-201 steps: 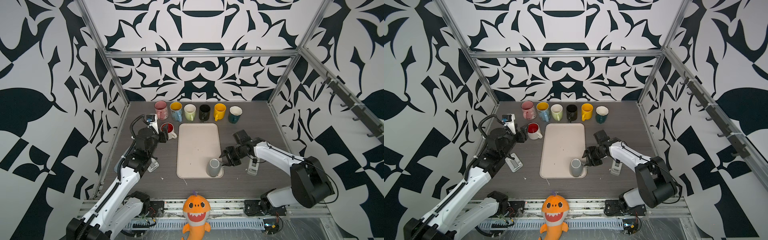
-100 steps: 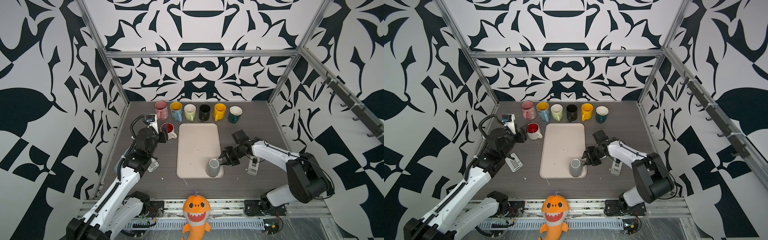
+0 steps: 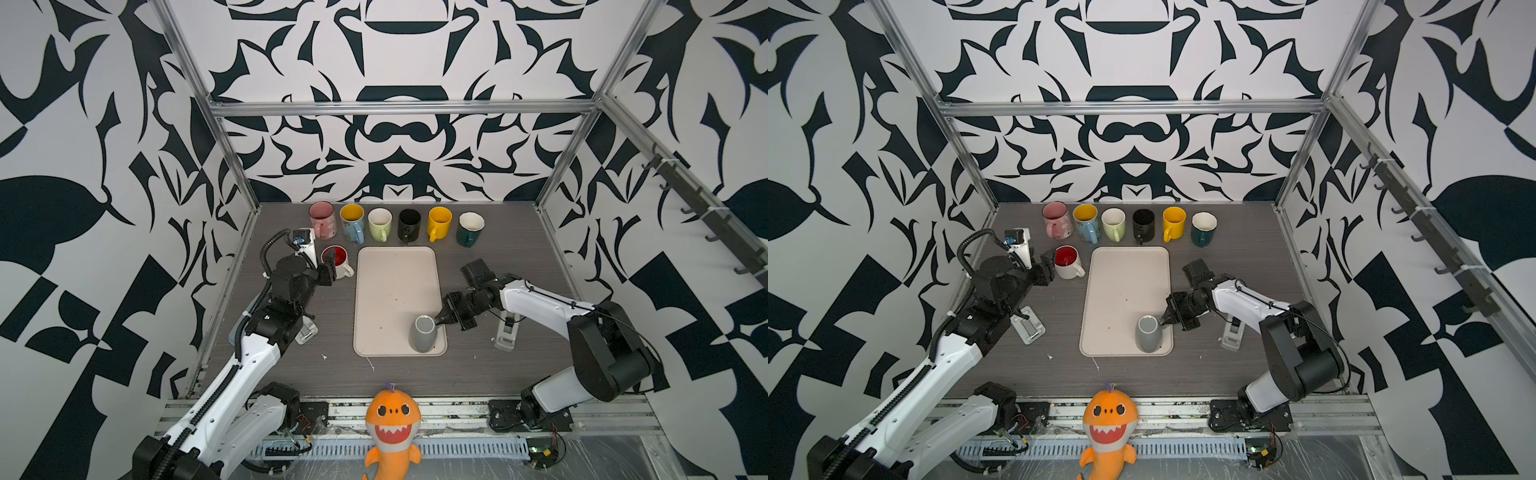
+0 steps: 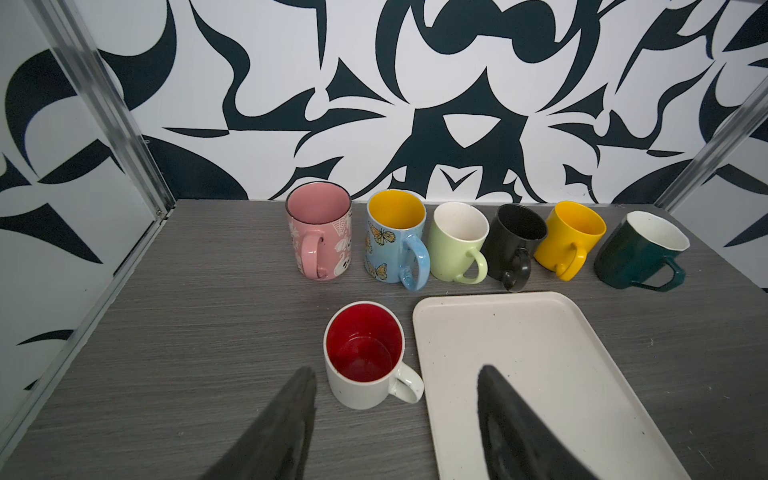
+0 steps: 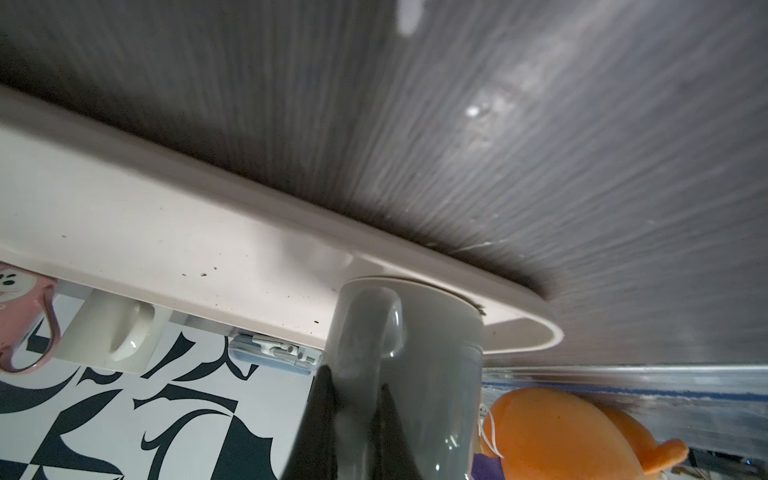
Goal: Turn the mug right side up
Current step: 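Lower the right gripper onto the gray mug's handle and close it, then lift and tilt the gray mug with the right gripper while the left gripper approaches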
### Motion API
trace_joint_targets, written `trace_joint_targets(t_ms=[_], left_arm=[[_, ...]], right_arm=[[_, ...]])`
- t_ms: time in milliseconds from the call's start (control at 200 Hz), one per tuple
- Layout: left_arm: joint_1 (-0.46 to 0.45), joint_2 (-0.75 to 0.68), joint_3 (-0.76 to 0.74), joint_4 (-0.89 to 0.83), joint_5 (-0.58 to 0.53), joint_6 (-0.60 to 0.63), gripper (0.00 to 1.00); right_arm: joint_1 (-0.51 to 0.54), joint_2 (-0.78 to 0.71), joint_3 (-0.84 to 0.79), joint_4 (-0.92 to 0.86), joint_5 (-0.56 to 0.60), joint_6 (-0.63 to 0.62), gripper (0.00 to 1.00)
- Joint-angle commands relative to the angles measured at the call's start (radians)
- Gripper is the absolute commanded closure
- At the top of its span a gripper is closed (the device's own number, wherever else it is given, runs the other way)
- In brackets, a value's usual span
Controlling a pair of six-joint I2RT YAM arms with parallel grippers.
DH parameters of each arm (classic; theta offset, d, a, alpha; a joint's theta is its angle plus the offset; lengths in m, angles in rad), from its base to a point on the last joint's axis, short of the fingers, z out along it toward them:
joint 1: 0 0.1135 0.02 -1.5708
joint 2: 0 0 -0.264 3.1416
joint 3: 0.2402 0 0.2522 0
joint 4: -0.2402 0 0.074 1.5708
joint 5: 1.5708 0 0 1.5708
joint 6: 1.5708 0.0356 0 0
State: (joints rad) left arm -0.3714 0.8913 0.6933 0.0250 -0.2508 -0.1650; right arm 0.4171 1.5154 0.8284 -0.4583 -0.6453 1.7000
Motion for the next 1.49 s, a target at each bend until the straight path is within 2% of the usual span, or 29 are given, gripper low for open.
trace_joint_targets(t_ms=[0,170,385,770,1490], left_arm=[[0.004,-0.002,-0.016,0.006,-0.013,0.000,0.35],[0.003,-0.008,-0.015,0.004,-0.012,-0.001,0.35],[0.004,-0.008,-0.006,0.004,-0.001,-0.006,0.35],[0.003,0.000,0.013,0.001,0.025,-0.022,0.35],[0.003,0.021,0.021,0.006,0.039,-0.033,0.35]], right_arm=[[0.006,-0.010,0.026,-0.002,-0.005,0.000,1.00],[0.006,-0.027,0.022,0.013,-0.004,-0.011,1.00],[0.008,-0.040,0.074,0.038,0.020,-0.109,1.00],[0.021,-0.086,0.083,0.121,0.073,-0.201,1.00],[0.037,-0.059,0.113,0.067,0.053,-0.301,1.00]])
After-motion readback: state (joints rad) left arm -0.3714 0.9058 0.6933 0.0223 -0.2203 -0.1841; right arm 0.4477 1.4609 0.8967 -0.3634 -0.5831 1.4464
